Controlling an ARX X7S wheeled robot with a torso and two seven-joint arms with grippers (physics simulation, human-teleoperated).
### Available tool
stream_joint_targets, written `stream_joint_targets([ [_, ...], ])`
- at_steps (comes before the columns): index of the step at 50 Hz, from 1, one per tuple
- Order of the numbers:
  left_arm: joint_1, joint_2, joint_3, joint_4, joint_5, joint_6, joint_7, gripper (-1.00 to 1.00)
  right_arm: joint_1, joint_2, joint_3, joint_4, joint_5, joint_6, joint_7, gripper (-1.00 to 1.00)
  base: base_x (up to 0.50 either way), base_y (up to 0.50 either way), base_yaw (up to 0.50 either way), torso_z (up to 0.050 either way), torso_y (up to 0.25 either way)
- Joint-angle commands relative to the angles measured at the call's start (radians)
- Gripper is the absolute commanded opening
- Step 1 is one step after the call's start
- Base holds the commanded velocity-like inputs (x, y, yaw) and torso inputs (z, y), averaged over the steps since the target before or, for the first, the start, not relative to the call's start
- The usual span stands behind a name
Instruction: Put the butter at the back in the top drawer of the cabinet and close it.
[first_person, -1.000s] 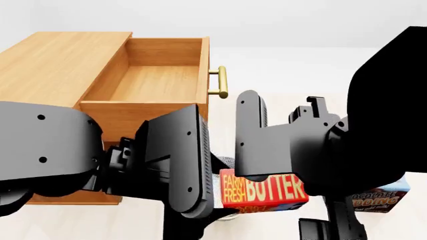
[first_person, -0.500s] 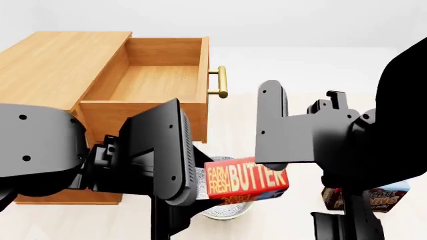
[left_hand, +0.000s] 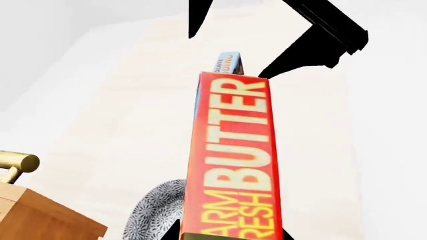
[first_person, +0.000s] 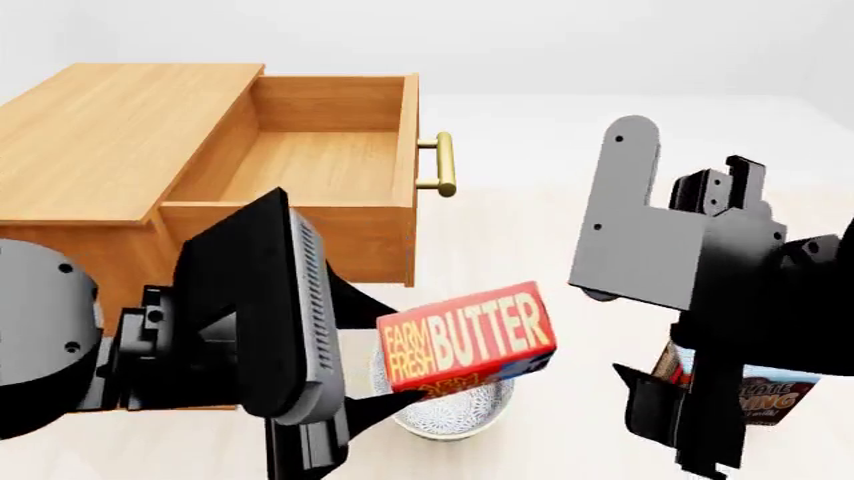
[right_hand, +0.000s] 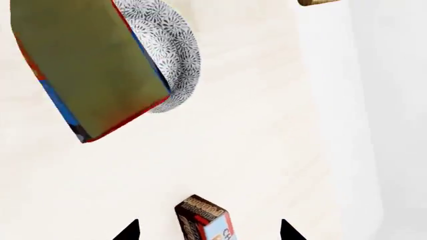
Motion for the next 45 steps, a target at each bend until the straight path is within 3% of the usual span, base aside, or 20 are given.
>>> stream_joint_targets([
  [1,-0.018,-0.046,-0.064,0.004,-0.093,0.032,-0.141,-1.0,-0.082,0.162,0.001,-0.024,0.147,-0.208,0.383,1.0,0.0,0.0,0.0,0.0,0.01],
  [13,-0.054,-0.09,-0.087,-0.015,-0.252,0.036,-0.339,-1.0,-0.203,0.38,0.024,-0.172,0.158,-0.506,0.693,1.0,0.0,0.0,0.0,0.001,0.001],
  [25,-0.129,-0.122,-0.11,-0.071,-0.416,0.045,-0.539,-1.0,-0.378,0.582,0.013,-0.376,-0.036,-0.831,0.794,1.0,0.0,0.0,0.0,0.0,0.001],
  [34,-0.219,-0.078,-0.104,-0.156,-0.508,0.018,-0.663,-1.0,-0.488,0.737,-0.044,-0.478,-0.249,-1.097,0.795,1.0,0.0,0.0,0.0,0.001,0.001],
  [45,-0.313,0.061,-0.044,-0.41,-0.508,-0.048,-0.725,-1.0,-0.671,0.754,-0.219,-0.517,-0.596,-1.388,0.864,1.0,0.0,0.0,0.0,0.0,0.001],
])
